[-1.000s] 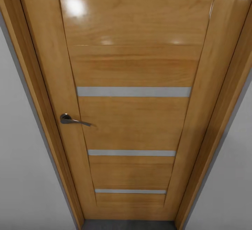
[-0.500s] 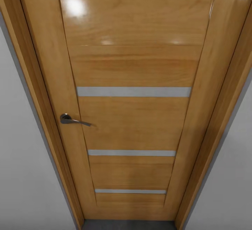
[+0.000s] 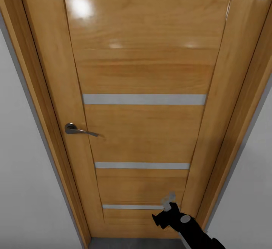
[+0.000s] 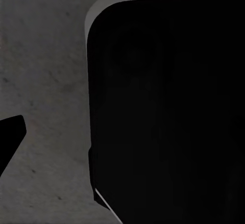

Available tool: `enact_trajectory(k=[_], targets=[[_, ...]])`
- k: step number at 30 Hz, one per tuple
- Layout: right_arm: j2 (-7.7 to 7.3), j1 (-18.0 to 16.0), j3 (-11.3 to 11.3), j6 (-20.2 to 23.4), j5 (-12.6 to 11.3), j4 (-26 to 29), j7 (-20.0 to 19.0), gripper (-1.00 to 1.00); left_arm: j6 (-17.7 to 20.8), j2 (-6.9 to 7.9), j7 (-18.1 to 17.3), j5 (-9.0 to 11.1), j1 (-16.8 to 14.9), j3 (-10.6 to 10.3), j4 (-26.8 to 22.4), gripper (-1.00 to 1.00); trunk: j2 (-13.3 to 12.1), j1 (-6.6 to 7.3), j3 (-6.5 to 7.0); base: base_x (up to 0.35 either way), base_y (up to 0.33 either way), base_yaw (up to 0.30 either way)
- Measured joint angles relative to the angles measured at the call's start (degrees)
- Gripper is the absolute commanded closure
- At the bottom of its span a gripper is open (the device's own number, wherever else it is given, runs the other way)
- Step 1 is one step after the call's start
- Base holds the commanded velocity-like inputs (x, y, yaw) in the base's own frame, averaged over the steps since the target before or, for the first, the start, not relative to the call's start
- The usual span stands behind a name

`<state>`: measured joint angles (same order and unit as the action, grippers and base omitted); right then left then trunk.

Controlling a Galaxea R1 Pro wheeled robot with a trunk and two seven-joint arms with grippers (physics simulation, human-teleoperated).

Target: Move the two storage containers from the living room to the garage. In the garage, place one container on the floor and stack the other container on top of it (either order is fine).

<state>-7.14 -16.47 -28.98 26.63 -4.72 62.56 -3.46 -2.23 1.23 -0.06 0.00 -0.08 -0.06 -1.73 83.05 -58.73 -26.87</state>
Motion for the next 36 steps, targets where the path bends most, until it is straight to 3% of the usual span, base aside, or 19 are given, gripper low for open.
enact_trajectory(k=[8, 18, 25, 35, 36], targets=[[0.24, -1.1, 0.1, 10.9, 0.1, 16.0, 0.3, -1.0, 0.0, 0.0, 0.0, 0.0, 0.0, 0.0, 0.0, -1.0, 0.0, 0.0, 0.0, 0.0, 0.0, 0.0], [0.6, -6.9, 0.1, 15.0, 0.1, 17.6, 0.2, -1.0, 0.0, 0.0, 0.0, 0.0, 0.0, 0.0, 0.0, -1.0, 0.0, 0.0, 0.0, 0.0, 0.0, 0.0], [0.59, -7.8, 0.1, 15.7, 0.9, 18.7, 0.9, -1.0, 0.0, 0.0, 0.0, 0.0, 0.0, 0.0, 0.0, -1.0, 0.0, 0.0, 0.0, 0.0, 0.0, 0.0], [0.8, -7.9, 0.2, 15.7, 6.1, 18.8, 4.2, -1.0, 0.0, 0.0, 0.1, 0.0, 0.0, 0.0, 0.0, -1.0, 0.0, 0.0, 0.0, 0.0, 0.0, 0.0], [1.96, -7.9, 0.2, 15.7, 8.0, 18.6, 7.1, -1.0, 0.0, 0.0, 0.0, 0.0, 0.0, 0.0, 0.0, -1.0, 0.0, 0.0, 0.0, 0.0, 0.0, 0.0]])
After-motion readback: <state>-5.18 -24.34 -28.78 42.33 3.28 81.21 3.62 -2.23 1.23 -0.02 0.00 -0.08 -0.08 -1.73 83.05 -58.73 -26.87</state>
